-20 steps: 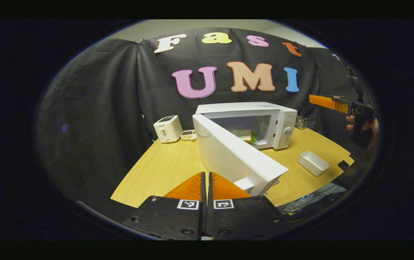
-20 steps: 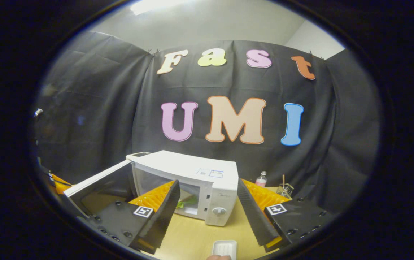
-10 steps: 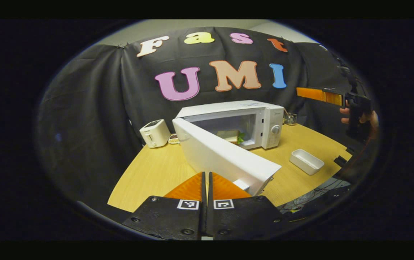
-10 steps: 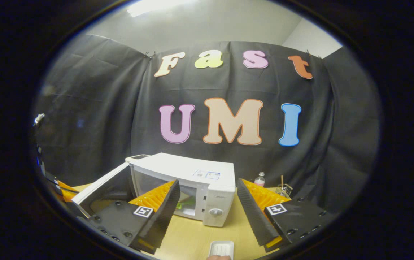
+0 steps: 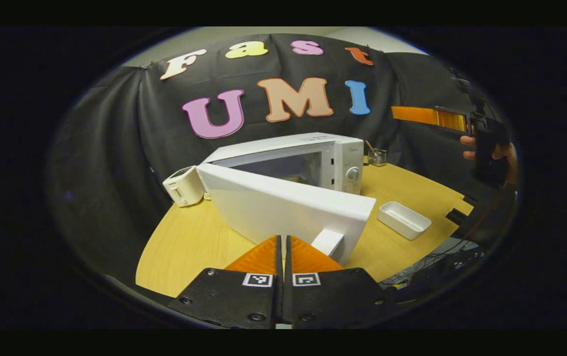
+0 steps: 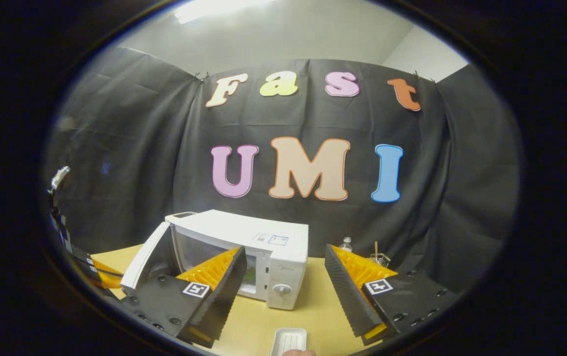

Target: Open the microwave oven with the left hand, put the food in, and close the microwave oven.

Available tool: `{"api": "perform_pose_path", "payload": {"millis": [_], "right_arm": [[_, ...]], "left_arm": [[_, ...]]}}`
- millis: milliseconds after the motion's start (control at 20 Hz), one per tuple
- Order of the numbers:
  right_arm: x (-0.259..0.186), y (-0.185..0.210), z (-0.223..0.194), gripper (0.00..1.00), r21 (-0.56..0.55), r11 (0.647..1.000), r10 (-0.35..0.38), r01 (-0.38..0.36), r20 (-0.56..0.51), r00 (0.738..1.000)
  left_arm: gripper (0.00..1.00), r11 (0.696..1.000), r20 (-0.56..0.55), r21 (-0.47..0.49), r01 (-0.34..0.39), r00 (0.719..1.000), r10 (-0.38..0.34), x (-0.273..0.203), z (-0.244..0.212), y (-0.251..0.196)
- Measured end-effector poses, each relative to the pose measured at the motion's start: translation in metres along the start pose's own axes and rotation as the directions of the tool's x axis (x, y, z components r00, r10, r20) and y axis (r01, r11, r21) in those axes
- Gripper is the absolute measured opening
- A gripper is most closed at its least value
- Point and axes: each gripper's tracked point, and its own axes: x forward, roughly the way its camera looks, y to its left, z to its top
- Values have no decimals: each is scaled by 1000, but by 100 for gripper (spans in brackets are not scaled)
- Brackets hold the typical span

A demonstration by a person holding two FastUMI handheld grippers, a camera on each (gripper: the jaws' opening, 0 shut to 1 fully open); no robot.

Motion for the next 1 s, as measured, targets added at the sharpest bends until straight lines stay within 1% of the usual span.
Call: {"api": "perform_pose_path", "payload": {"millis": [50, 100, 400, 500, 800, 1000], "right_arm": [[-1, -3, 0, 97, 5, 1000, -3, 3, -1, 1000], [-2, -5, -1, 91, 13, 1000, -2, 2, -2, 1000], [-9, -28, -6, 91, 16, 1000, -22, 23, -15, 1000], [-11, -38, -5, 92, 16, 999, -30, 30, -9, 1000], [-18, -60, -18, 92, 33, 998, -47, 48, -21, 999], [-22, -77, -25, 92, 31, 997, -69, 70, -34, 997]], "left_arm": [[1, 1000, 1, 1, 10, 1000, -10, 4, 1, -6], [1, 1000, 1, 3, 21, 1000, -21, 8, 2, -11], [1, 998, -5, 36, 55, 998, -55, 36, 9, -39], [2, 997, -1, 45, 63, 998, -63, 49, 15, -47], [0, 995, -1, 11, 104, 995, -104, 85, 28, -70], [1, 995, -14, 8, 104, 994, -104, 114, 35, -78]]}}
